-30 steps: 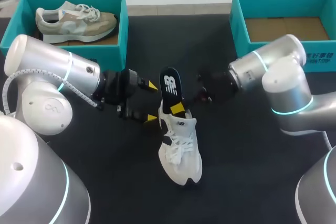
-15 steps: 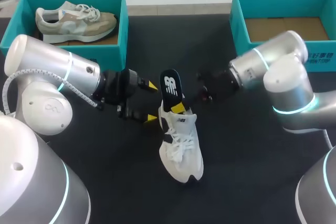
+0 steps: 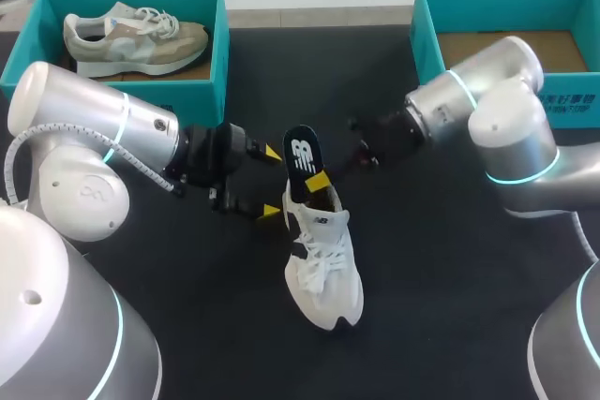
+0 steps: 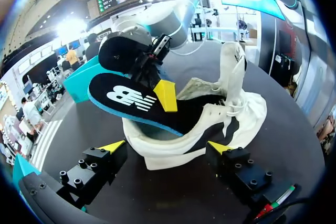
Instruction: Take the shoe out of the shoebox, open the shoe tongue, remove and reinsert the insole, then place the shoe into the shoebox
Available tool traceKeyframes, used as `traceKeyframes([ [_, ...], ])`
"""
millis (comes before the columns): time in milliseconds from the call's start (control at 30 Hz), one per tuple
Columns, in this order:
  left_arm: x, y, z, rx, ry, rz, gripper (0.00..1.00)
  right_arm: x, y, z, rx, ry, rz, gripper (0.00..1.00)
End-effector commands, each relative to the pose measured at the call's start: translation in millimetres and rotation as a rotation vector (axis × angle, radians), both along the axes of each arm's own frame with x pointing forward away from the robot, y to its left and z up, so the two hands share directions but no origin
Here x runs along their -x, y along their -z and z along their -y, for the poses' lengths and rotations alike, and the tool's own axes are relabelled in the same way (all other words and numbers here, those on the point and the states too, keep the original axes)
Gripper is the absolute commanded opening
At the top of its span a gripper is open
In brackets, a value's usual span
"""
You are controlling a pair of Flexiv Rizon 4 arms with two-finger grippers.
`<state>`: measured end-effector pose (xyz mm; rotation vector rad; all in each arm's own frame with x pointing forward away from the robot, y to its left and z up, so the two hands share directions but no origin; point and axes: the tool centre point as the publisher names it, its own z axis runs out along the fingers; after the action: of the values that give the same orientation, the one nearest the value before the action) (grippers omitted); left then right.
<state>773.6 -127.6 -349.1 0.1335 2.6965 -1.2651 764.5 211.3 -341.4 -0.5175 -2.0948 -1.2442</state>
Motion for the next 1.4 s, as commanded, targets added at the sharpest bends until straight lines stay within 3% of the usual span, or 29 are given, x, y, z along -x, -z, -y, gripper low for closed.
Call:
traceKeyframes([
  [33, -0.5, 0.4, 1.5, -0.004, 0.001, -0.001, 1.00, 3.3, 7.5, -3.5, 0.004, -0.002, -0.028, 0.00],
  [400, -0.5, 0.4, 1.5, -0.004, 0.001, -0.001, 1.00, 22.4, 19.5, -0.9, 0.014, 0.012, -0.091, 0.00],
  [567, -0.5, 0.4, 1.5, -0.004, 0.001, -0.001, 1.00, 17.9, 15.9, -0.8, 0.008, 0.026, -0.071, 0.02],
  [633, -0.5, 0.4, 1.5, -0.004, 0.001, -0.001, 1.00, 15.4, 14.2, -1.6, -0.005, 0.032, -0.061, 0.15],
  [733, -0.5, 0.4, 1.5, -0.004, 0.001, -0.001, 1.00, 12.4, 13.0, -1.4, -0.004, 0.027, -0.054, 0.20],
  [1000, -0.5, 0.4, 1.5, -0.004, 0.001, -0.001, 1.00, 5.0, 4.8, -4.7, -0.001, 0.023, -0.029, 0.26],
  [1400, -0.5, 0.4, 1.5, -0.004, 0.001, -0.001, 1.00, -0.3, 1.5, -6.9, 0.002, 0.008, -0.017, 0.24],
])
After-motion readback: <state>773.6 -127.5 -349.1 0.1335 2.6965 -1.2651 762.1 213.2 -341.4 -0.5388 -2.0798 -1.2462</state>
